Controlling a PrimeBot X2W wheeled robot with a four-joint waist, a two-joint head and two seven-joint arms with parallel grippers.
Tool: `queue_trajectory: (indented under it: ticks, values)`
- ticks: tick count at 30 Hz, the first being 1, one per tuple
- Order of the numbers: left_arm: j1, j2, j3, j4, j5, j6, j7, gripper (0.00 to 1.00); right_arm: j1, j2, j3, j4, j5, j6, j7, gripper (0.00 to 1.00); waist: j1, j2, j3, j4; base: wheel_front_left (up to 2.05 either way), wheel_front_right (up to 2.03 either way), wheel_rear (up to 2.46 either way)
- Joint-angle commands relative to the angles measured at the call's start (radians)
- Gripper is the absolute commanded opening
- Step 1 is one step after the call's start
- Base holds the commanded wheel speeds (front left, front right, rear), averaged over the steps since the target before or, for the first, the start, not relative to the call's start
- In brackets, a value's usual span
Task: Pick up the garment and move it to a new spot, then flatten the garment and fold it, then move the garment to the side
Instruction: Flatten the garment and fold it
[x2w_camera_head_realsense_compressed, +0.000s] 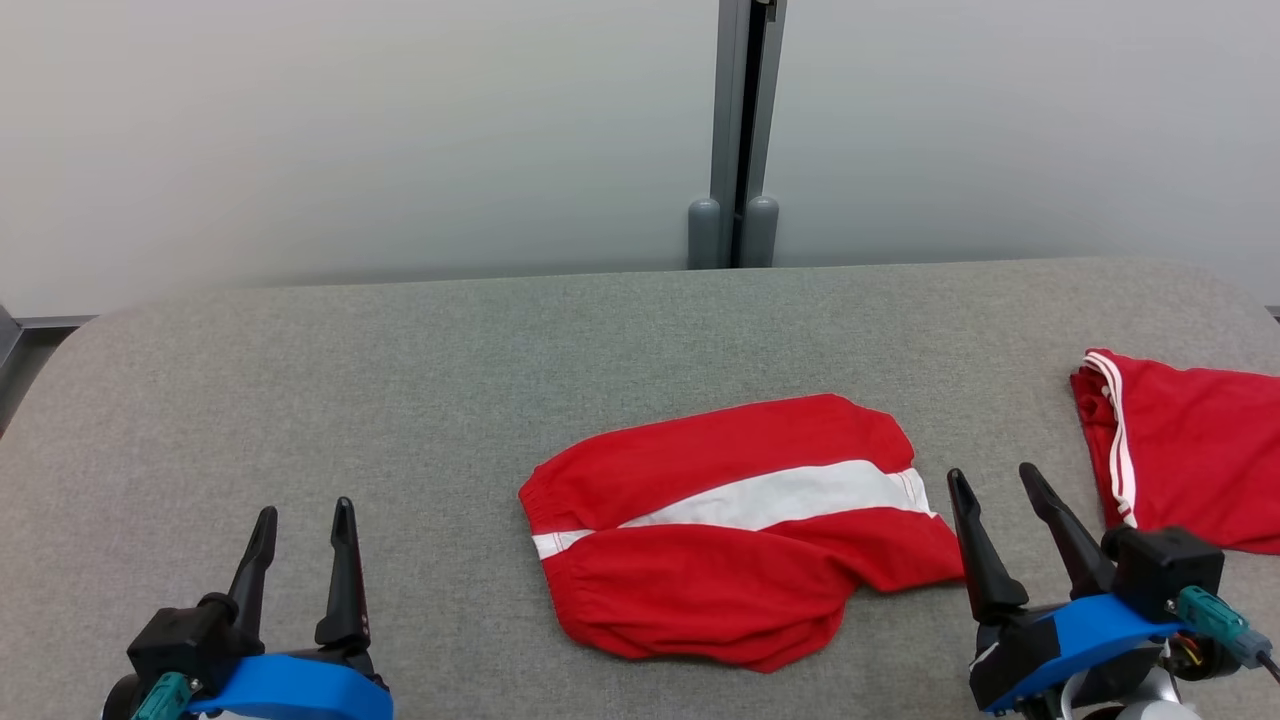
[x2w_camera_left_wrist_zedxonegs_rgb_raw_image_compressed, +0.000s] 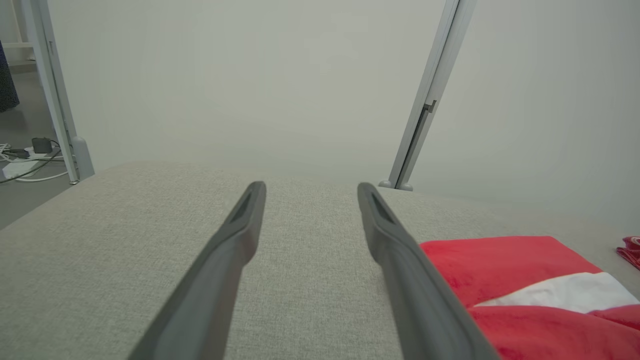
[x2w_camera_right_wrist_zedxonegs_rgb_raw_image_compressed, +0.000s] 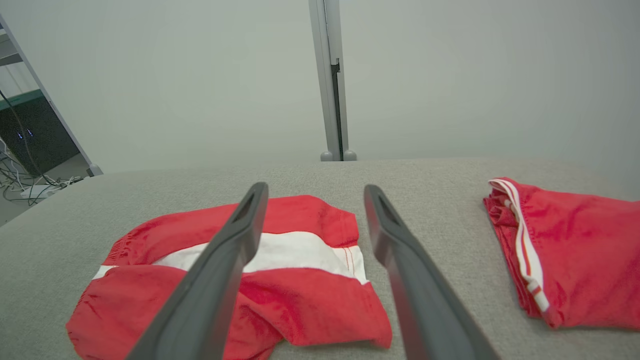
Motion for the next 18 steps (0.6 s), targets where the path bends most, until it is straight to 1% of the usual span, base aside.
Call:
queue_trajectory:
  ticks: [1,11,18]
  values:
    - [0.013,0.006,0.002,-0.006,0.000,0.005,0.002,1.00,0.010,-0.001,0.001,-0.006,0.004,0.001,0.001,1.00,0.0001,0.0000,0.000,0.000,0.00,0.00,0.00]
    - [0.009,-0.005,-0.022,-0.026,-0.008,0.009,0.024,1.00,0.004,-0.001,0.004,-0.009,0.007,0.001,0.005,1.00,0.0001,0.0000,0.015,-0.002,0.00,0.00,0.00]
    - [0.002,0.002,-0.025,-0.034,-0.010,0.012,0.032,1.00,-0.015,-0.001,0.013,0.003,0.016,0.001,-0.007,1.00,0.0001,0.0000,0.034,-0.004,0.00,0.00,0.00]
